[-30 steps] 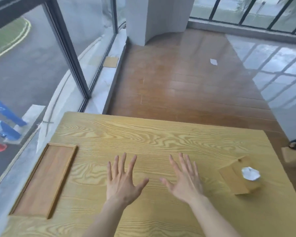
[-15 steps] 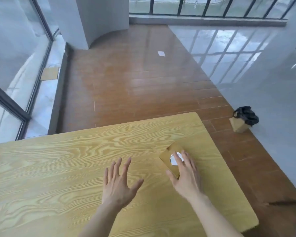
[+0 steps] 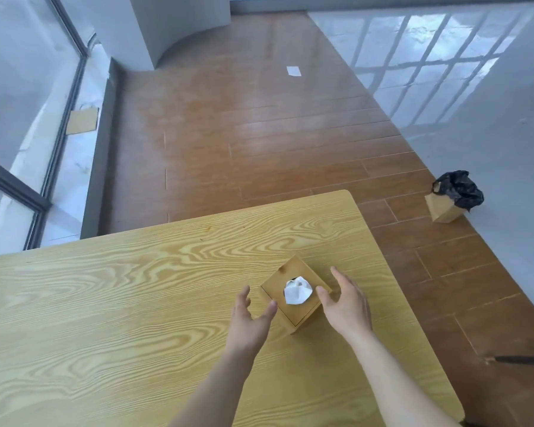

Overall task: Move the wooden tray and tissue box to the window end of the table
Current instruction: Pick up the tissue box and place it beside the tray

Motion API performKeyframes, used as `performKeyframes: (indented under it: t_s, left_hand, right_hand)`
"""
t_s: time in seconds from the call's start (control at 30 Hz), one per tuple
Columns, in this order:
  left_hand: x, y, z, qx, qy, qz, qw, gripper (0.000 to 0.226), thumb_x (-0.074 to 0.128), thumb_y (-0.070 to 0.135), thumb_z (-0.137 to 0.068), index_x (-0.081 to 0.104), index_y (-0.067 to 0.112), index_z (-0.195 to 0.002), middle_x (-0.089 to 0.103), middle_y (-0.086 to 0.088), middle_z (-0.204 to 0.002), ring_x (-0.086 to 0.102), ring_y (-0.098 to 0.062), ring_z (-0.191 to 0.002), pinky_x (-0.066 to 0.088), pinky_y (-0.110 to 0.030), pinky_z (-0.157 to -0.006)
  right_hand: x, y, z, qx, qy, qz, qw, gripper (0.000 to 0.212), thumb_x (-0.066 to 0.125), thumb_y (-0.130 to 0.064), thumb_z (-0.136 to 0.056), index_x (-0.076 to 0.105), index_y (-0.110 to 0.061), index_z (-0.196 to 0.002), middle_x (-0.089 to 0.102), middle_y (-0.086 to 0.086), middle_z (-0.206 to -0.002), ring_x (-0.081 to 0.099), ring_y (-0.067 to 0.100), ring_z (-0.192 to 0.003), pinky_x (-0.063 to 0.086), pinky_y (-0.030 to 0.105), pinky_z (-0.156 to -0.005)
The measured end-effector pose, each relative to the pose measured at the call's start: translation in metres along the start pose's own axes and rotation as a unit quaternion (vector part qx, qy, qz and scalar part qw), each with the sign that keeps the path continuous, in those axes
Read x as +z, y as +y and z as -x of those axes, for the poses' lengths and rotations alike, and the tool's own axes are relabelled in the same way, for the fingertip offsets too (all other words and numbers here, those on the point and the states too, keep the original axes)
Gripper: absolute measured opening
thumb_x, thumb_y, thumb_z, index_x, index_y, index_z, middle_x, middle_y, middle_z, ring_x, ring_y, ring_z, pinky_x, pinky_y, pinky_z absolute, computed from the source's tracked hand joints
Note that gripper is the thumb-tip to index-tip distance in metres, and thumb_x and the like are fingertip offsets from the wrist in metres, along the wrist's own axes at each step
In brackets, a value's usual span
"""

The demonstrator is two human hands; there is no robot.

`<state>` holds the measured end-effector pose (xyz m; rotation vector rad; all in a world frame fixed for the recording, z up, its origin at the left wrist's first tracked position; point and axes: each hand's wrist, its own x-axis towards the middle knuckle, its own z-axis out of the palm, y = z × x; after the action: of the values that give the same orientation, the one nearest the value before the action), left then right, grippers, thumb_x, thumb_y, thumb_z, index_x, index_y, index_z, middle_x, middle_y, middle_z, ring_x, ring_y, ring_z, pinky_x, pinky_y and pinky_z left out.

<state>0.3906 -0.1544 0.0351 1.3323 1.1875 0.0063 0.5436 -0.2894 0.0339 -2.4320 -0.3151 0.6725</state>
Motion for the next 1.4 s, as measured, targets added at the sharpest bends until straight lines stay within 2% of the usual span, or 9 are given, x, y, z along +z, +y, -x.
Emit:
performKeyframes:
  t_s: [0.1,0.2,0.53,0.63,0.73,0.8,0.97,1.1,1.4]
  left_hand:
    - [0.018,0.004,-0.005,-0.061,0.016,0.053,0.997,0.082,0.074,0.041,-0.086,0.027,0.035,-0.154,0.042,0.002,-0.154,0.048,-0.024,-0.134,0.038,-0.035,-0.095]
    - [0.032,0.007,-0.008,-0.099,0.025,0.088,0.991,0.085,0.076,0.035,-0.086,0.027,0.029,-0.155,0.043,-0.001,-0.152,0.049,-0.027,-0.132,0.041,-0.037,-0.101]
    - [0.046,0.006,-0.020,-0.121,0.044,0.098,0.987,0.077,0.076,0.017,-0.085,0.035,0.025,-0.150,0.054,0.004,-0.129,0.062,-0.027,-0.114,0.051,-0.045,-0.102]
    - [0.043,0.003,-0.021,-0.116,0.044,0.116,0.985,0.068,0.073,0.010,-0.086,0.041,0.025,-0.144,0.057,0.004,-0.127,0.068,-0.023,-0.101,0.055,-0.045,-0.097]
    - [0.036,0.000,-0.023,-0.106,0.039,0.117,0.987,0.065,0.072,0.008,-0.085,0.046,0.030,-0.140,0.060,0.006,-0.128,0.067,-0.022,-0.105,0.055,-0.045,-0.098]
    - [0.030,-0.001,-0.022,-0.101,0.036,0.105,0.989,0.064,0.071,0.008,-0.084,0.048,0.033,-0.139,0.060,0.007,-0.128,0.066,-0.022,-0.107,0.055,-0.045,-0.098]
    - [0.009,0.003,-0.016,-0.080,0.052,0.081,0.992,0.060,0.064,0.006,-0.088,0.048,0.032,-0.140,0.059,0.009,-0.123,0.064,-0.018,-0.106,0.051,-0.031,-0.078]
    - [-0.031,0.006,-0.003,-0.042,0.067,0.087,0.993,0.059,0.065,0.008,-0.087,0.052,0.031,-0.140,0.064,0.009,-0.124,0.067,-0.017,-0.105,0.055,-0.035,-0.085]
    - [-0.096,0.019,0.005,0.000,0.097,0.113,0.989,0.043,0.067,0.008,-0.088,0.061,0.029,-0.125,0.066,0.007,-0.123,0.068,-0.018,-0.099,0.051,-0.031,-0.071]
  right_hand:
    - [0.000,0.000,-0.017,0.046,-0.022,-0.096,0.994,0.065,0.068,-0.038,-0.094,0.042,-0.028,-0.152,0.049,0.007,-0.155,0.049,0.024,-0.140,0.042,0.045,-0.114]
    - [0.001,-0.001,-0.027,0.062,-0.043,-0.144,0.987,0.062,0.070,-0.033,-0.094,0.046,-0.026,-0.151,0.052,0.007,-0.153,0.053,0.023,-0.136,0.044,0.041,-0.112]
    - [0.010,0.001,-0.038,0.058,-0.082,-0.125,0.987,0.046,0.071,-0.025,-0.093,0.063,-0.018,-0.138,0.066,0.001,-0.138,0.059,0.018,-0.129,0.047,0.036,-0.110]
    - [0.012,0.003,-0.037,0.061,-0.072,-0.124,0.988,0.030,0.071,-0.021,-0.093,0.072,-0.017,-0.122,0.074,-0.005,-0.114,0.067,0.014,-0.112,0.052,0.031,-0.097]
    - [0.012,0.005,-0.033,0.055,-0.067,-0.125,0.988,0.017,0.071,-0.015,-0.093,0.073,-0.031,-0.097,0.070,-0.019,-0.091,0.068,0.007,-0.097,0.050,0.023,-0.085]
    - [0.016,0.008,-0.029,0.051,-0.066,-0.122,0.989,0.019,0.073,-0.016,-0.091,0.071,-0.034,-0.093,0.068,-0.020,-0.090,0.068,0.009,-0.099,0.050,0.025,-0.087]
    - [0.024,-0.001,-0.018,0.051,-0.087,-0.113,0.988,0.027,0.079,-0.023,-0.087,0.072,-0.018,-0.113,0.067,-0.008,-0.099,0.065,0.014,-0.104,0.053,0.035,-0.097]
    - [0.032,-0.032,0.001,0.021,-0.097,-0.123,0.987,0.029,0.082,-0.028,-0.084,0.072,-0.020,-0.110,0.069,-0.007,-0.102,0.066,0.013,-0.103,0.055,0.035,-0.096]
    - [0.052,-0.086,0.018,-0.018,-0.117,-0.144,0.982,0.025,0.085,-0.032,-0.080,0.072,-0.025,-0.101,0.073,-0.008,-0.098,0.069,0.012,-0.095,0.058,0.040,-0.093]
